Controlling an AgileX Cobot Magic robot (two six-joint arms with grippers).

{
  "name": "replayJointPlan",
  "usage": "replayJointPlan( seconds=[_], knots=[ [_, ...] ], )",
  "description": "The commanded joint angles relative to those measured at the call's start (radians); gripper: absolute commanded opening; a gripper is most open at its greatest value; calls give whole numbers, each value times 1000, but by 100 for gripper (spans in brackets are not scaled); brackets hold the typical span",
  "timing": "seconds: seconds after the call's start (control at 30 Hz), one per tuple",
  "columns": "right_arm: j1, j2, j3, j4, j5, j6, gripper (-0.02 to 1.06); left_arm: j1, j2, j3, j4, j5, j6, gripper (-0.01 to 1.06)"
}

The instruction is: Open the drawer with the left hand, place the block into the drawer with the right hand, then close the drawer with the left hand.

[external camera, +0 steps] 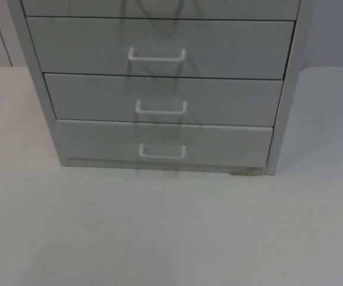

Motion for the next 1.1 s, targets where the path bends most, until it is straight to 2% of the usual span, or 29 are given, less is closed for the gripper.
replayJointPlan(
  seconds=[0.0, 1.07],
  knots=[
    [-3, -3, 3, -6, -5, 0, 105, 5, -3, 4, 4, -9, -4, 105],
    [-3, -3, 3, -6, -7, 6, 105, 28, -3, 4, 14, -9, -4, 105]
  ],
)
